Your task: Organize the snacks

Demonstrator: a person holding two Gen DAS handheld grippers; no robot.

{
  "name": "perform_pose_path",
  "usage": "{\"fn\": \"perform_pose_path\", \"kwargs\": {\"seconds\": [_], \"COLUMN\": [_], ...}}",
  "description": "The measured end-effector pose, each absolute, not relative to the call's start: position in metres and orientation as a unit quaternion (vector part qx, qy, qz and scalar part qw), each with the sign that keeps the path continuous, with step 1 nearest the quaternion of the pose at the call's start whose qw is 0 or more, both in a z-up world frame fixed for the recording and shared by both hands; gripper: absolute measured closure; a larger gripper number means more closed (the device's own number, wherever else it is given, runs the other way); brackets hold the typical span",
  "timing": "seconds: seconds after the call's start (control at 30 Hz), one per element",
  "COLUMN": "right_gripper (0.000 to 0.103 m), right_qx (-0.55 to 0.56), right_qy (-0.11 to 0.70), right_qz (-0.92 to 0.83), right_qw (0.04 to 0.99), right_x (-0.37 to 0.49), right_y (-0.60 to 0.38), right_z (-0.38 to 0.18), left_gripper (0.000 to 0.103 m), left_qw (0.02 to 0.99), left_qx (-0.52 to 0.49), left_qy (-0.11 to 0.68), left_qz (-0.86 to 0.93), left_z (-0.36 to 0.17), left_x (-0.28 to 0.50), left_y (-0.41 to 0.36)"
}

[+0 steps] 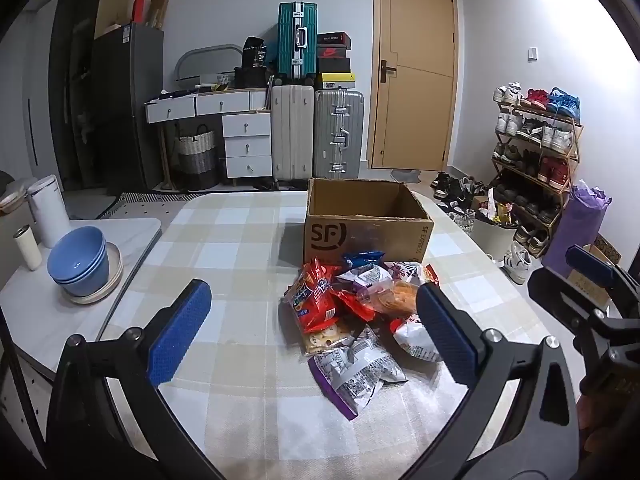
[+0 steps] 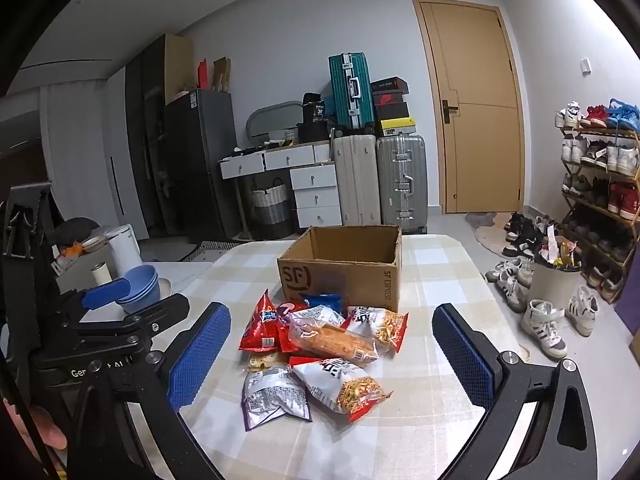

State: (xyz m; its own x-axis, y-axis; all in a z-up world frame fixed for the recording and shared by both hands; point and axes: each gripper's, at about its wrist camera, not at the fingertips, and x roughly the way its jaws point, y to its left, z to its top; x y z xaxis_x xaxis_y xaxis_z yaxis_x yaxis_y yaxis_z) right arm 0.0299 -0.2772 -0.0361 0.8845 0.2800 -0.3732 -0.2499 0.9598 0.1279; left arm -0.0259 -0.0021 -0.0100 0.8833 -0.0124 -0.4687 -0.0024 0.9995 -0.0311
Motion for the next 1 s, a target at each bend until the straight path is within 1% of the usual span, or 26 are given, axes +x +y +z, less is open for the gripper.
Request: {"fn": "perform_pose_path", "kwargs": {"seconds": [0.53, 0.67, 0.87, 1.0], "right_gripper": [0.000, 0.000, 0.000, 0.000], "right_qx": [0.041, 0.047, 0.019, 0.034], "right_qy": [0.201, 0.211, 0.190, 0.203], "right_qz": [0.138, 0.142, 0.133, 0.135], "right_qw": [0.969, 0.966, 0.973, 0.969], "right_x": [0.023, 0.033, 0.029, 0.033], "right_y": [-0.271, -0.277, -0.272, -0.276], "right_z": [-0.038, -0.038, -0.038, -0.040], "left_gripper": [0.001, 0.001, 0.000, 0.001], "left_qw": [0.968, 0.967, 0.966, 0.966], "left_qx": [-0.014, -0.015, -0.015, -0.016], "left_qy": [0.252, 0.254, 0.257, 0.259], "left_qz": [-0.006, -0.004, -0.004, -0.001], "left_z": [-0.015, -0.017, -0.022, -0.028], "left_x": [-0.022, -0.020, -0.017, -0.014], "left_y": [-0.006, -0.005, -0.006, -0.006]}}
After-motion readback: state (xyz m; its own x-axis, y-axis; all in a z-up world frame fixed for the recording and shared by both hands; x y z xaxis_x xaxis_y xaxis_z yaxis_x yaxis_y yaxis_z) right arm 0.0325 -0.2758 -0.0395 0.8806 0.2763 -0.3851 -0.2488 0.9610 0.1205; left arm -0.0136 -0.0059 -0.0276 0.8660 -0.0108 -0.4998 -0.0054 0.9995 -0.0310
